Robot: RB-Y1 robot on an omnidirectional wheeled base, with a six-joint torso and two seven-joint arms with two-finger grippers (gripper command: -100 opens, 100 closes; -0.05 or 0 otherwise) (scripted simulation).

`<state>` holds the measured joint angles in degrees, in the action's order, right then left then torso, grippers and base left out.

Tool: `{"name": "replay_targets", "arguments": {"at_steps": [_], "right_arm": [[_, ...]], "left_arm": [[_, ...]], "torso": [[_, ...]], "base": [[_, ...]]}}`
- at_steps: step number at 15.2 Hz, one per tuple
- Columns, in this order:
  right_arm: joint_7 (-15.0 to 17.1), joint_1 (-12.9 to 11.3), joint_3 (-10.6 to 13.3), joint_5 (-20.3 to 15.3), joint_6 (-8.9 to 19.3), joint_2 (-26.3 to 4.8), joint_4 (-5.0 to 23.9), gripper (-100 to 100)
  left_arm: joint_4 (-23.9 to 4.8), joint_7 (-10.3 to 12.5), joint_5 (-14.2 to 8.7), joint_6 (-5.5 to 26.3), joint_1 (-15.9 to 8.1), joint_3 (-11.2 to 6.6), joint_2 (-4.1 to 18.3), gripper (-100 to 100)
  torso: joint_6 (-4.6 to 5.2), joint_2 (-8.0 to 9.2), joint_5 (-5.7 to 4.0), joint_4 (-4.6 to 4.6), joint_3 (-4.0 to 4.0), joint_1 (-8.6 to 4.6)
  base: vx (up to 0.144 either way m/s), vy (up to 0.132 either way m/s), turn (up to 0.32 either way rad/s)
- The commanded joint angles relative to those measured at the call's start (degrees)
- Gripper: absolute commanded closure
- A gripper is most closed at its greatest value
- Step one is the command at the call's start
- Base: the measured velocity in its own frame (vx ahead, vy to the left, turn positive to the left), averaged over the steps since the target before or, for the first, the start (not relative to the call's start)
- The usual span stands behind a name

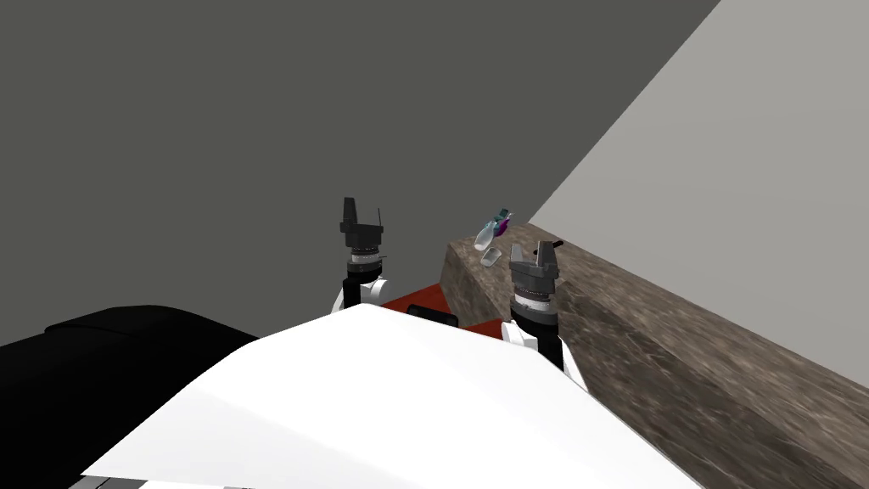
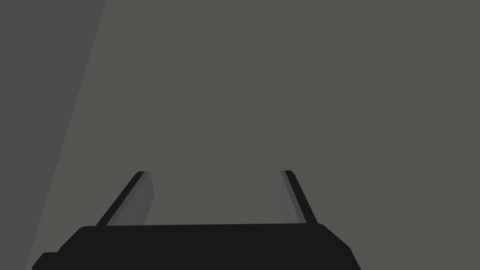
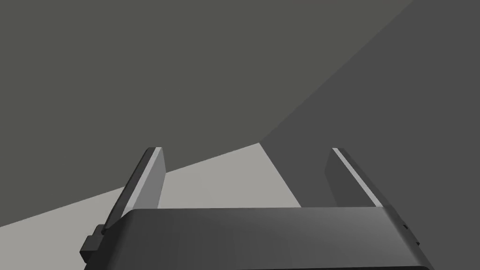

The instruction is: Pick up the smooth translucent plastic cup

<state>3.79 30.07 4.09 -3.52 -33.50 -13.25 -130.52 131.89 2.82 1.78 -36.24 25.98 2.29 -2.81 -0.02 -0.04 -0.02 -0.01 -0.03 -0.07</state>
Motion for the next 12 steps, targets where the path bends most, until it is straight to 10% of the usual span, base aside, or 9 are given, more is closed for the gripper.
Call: {"name": "replay_targets", "arguments": {"at_steps": [1, 12], "right_arm": [[0.2, 0.0, 0.2, -0.5, -0.1, -2.6, 0.7, -100], [0.8, 0.0, 2.6, -4.5, -1.8, -16.4, 7.5, -100]], "left_arm": [[0.0, 0.0, 0.0, 0.0, 0.0, 0.0, 0.0, 0], [0.0, 0.0, 0.0, 0.0, 0.0, 0.0, 0.0, 0]], "torso": [[0.0, 0.0, 0.0, 0.0, 0.0, 0.0], [0.02, 0.02, 0.0, 0.0, 0.01, -0.01]], "base": [[0.002, -0.011, 0.083], [0.004, -0.012, 0.105]]}}
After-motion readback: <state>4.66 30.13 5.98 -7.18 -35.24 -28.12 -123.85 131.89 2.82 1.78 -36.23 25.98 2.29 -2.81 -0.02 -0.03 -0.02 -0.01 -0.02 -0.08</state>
